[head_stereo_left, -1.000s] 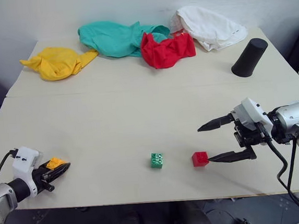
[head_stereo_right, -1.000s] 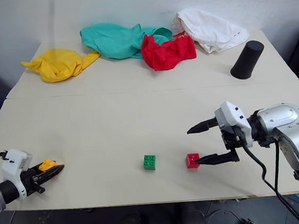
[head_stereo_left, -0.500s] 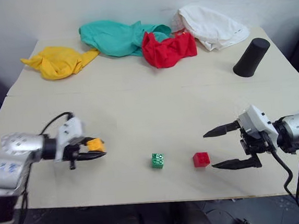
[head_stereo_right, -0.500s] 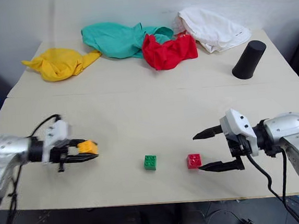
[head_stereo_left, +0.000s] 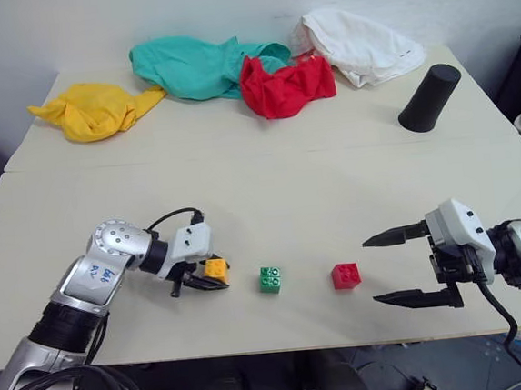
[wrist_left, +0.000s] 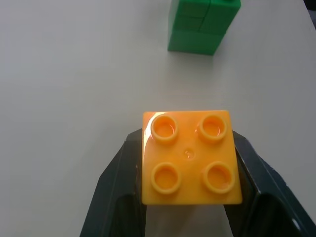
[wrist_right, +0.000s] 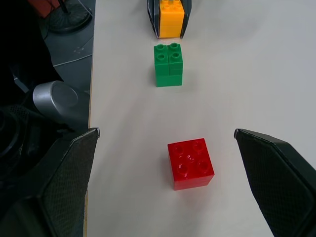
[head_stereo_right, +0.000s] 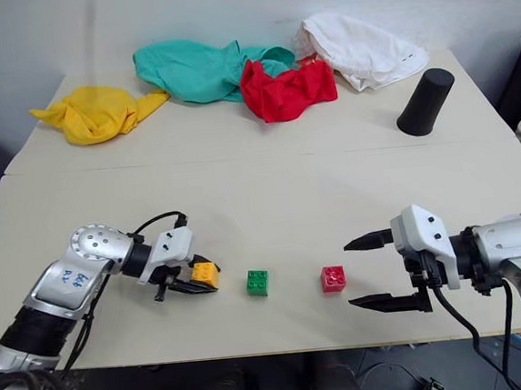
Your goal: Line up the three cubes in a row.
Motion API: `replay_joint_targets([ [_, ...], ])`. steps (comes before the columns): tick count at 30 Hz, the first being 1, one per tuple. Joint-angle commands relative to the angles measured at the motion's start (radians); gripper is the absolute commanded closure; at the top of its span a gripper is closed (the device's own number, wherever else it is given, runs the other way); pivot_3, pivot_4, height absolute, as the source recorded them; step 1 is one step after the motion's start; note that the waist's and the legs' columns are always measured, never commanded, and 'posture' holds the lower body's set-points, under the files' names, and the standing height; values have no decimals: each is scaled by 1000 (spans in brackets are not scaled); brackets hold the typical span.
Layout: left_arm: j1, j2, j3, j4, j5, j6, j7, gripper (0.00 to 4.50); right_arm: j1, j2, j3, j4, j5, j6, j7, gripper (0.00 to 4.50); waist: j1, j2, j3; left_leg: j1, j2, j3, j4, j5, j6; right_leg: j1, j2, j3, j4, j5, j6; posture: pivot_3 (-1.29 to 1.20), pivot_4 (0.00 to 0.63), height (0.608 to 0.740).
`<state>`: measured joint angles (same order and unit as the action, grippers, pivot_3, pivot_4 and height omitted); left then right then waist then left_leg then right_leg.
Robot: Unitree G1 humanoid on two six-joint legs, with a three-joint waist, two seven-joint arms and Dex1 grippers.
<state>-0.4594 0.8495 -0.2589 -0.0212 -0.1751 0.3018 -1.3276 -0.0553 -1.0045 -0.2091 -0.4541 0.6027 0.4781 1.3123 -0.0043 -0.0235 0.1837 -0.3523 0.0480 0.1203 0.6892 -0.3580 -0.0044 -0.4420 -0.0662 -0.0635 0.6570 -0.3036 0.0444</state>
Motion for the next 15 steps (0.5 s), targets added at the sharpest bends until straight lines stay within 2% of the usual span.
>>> replay_joint_targets([
  [1,35,47,48,-44,-17,-33,-25,2967,-8,-20,-38,-7,7,-18,-1,0,2,0,0,0,0,0,0,0,0,0,0,0,0,0,0,0,150,740],
  [8,62,59,59,-14,7,-107,-24,2967,-32,-15,-26,-7,16,-7,-8,0,5,0,0,-1,-1,0,1,0,1,0,-1,0,0,0,0,0,150,740],
  [15,66,49,61,109,46,-250,-14,2967,-50,-15,-15,0,18,-2,-9,0,2,0,0,0,0,0,1,0,1,0,-1,0,0,0,0,0,150,740],
])
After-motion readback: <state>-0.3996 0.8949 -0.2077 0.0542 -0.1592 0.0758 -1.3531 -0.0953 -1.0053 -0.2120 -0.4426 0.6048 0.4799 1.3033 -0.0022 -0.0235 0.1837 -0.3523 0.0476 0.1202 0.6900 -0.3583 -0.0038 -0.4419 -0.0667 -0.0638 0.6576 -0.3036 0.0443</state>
